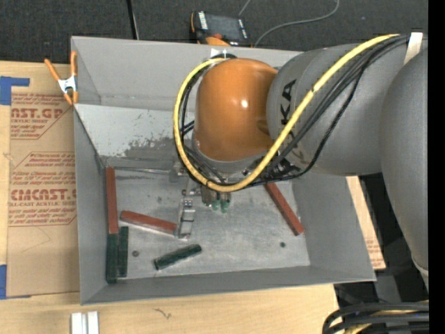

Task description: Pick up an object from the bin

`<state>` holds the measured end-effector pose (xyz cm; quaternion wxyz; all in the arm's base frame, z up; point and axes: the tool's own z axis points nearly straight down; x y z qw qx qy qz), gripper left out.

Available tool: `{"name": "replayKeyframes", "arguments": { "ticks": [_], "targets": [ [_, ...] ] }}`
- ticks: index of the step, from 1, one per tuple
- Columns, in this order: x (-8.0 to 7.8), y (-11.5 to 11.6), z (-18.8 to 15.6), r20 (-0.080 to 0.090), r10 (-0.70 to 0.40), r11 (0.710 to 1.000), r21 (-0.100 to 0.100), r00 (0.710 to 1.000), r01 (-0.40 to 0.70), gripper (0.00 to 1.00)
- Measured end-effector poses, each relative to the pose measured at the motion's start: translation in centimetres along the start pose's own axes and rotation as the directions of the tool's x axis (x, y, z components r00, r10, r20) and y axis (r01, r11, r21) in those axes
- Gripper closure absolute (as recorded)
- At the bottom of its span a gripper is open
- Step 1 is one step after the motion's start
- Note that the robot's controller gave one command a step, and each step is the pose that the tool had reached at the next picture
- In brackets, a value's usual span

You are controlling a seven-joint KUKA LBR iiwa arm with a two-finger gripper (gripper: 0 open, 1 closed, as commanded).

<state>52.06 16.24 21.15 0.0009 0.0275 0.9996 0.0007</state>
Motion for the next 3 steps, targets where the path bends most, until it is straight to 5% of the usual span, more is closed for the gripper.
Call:
{"name": "replayKeyframes", "arguments": {
  "ticks": [1,2,3],
  "targets": [
    [-0.3,-1.3,14.6,-0.007,-0.049,0.999,0.003,0.999,0.049,0.0],
    [-0.5,-1.1,14.1,0.002,-0.049,0.999,-0.001,0.999,0.049,1.0],
    [1.9,1.2,-4.9,0.008,-0.173,0.985,-0.001,0.985,0.173,1.0]
  ]
}}
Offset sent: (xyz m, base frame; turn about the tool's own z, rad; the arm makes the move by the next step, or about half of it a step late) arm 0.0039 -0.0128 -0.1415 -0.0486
